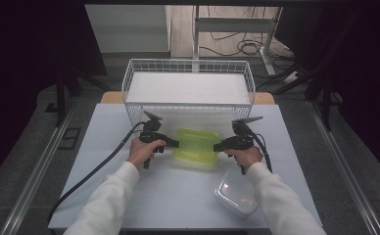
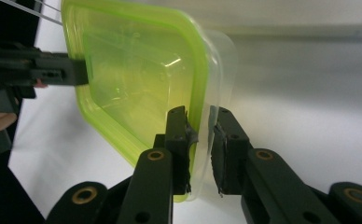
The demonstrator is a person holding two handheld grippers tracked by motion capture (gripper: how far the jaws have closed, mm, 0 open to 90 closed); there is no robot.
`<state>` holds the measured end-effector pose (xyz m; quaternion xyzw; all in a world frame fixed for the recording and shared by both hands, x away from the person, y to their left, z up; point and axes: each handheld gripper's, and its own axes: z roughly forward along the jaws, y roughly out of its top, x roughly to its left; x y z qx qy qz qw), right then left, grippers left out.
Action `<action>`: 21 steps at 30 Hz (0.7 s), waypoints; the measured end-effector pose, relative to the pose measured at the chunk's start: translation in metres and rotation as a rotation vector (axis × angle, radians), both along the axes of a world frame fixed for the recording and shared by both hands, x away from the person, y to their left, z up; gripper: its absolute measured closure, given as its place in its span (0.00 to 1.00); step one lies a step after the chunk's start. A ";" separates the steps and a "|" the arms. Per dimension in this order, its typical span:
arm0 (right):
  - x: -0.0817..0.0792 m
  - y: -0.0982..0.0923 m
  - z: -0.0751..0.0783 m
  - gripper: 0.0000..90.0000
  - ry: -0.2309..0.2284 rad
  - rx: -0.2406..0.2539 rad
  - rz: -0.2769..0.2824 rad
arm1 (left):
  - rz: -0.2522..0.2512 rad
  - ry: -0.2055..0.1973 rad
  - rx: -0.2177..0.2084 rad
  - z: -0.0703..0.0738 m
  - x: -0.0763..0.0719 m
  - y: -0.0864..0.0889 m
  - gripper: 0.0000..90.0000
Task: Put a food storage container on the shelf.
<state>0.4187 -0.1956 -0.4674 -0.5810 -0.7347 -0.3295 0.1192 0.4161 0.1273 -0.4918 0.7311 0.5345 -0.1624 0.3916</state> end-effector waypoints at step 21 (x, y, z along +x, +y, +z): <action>-0.041 -0.011 0.044 0.86 -0.279 0.073 0.129 | -0.043 -0.159 -0.056 0.053 -0.040 0.009 0.87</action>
